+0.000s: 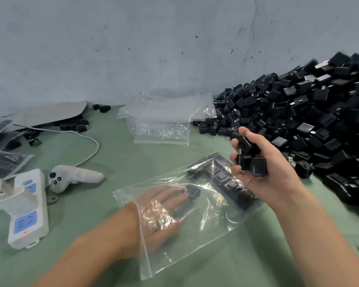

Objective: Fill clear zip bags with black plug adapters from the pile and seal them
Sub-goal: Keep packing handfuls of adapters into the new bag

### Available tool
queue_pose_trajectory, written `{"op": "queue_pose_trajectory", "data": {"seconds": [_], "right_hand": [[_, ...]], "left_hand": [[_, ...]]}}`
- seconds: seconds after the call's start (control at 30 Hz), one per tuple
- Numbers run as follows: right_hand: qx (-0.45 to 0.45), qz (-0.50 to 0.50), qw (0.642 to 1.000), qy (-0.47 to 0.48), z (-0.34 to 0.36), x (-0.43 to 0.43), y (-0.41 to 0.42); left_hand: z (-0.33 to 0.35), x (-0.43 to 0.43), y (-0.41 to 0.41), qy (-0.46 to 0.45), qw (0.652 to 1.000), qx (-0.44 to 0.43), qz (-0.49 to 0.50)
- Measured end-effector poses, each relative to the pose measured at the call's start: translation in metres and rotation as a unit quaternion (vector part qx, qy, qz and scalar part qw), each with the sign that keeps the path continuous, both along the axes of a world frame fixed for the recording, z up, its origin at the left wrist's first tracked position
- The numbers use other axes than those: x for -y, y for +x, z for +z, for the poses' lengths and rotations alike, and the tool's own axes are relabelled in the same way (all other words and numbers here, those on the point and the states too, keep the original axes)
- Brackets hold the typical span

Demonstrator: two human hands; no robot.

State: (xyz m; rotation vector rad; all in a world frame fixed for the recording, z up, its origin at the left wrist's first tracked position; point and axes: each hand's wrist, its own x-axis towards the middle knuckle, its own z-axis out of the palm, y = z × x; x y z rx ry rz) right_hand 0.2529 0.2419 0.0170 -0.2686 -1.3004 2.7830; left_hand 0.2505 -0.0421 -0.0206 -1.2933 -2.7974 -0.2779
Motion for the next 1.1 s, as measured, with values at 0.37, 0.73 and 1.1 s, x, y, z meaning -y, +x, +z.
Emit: {"op": "queue_pose_trajectory", "data": {"seconds": [0.37,0.73,1.1], "right_hand": [[0.018,-0.017,0.999,-0.021,-0.002,-0.009,0.0],[0.045,0.045,0.997,-0.054,0.001,0.002,0.004],[-0.018,0.2,0.975,0.097,0.004,0.074,0.017]], "left_hand": [[-0.001,-0.054,-0.032,-0.027,0.998,-0.055,-0.012],[-0.002,-0.004,-0.007,0.126,0.992,-0.01,0.026],[0.047,-0.001,0.029,0.537,0.814,0.123,0.181]]}}
